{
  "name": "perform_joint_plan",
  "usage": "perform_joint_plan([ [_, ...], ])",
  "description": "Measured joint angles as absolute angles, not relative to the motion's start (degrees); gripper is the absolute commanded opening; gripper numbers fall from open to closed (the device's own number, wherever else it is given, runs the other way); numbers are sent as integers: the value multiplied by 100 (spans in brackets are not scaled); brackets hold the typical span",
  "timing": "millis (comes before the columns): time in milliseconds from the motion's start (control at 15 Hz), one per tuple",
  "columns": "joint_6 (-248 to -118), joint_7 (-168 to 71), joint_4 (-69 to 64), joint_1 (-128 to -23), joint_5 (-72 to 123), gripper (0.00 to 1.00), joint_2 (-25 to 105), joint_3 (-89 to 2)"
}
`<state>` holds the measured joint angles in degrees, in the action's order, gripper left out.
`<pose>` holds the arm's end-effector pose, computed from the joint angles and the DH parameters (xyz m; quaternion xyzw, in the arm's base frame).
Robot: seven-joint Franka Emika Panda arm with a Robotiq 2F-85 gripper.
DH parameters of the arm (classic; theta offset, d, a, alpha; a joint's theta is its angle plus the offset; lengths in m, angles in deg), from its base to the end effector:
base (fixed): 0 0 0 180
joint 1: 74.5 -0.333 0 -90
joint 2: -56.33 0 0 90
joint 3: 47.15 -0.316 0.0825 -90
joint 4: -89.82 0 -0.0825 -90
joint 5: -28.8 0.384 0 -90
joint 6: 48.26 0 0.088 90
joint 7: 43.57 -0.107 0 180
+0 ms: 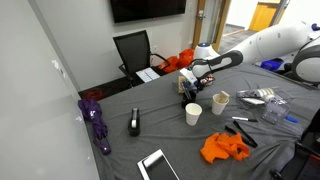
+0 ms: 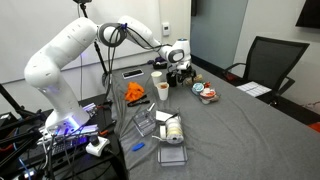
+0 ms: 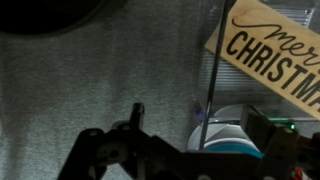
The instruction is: Move the plastic container to the right
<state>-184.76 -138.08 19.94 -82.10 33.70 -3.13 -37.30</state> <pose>0.7656 0.0084 0.1546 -0.6752 0.7333 -0.0765 0.0226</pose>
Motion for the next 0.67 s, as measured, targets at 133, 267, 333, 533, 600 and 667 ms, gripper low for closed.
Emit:
perform_joint_plan([
  [133,-18402,-13711,2021,-8161,3370,75,-313,-3785],
  [267,-18319,-13637,2043,-8143,3370,68,-313,-3801],
  [333,-18295,-13610,2064,-8139,3370,60,-312,-3804],
  [533,-18225,-13542,2133,-8133,3370,39,-312,-3830],
  [600,-18198,-13525,2135,-8131,3370,31,-313,-3844],
  [667,-18158,-13508,2135,-8129,3370,25,-315,-3855],
])
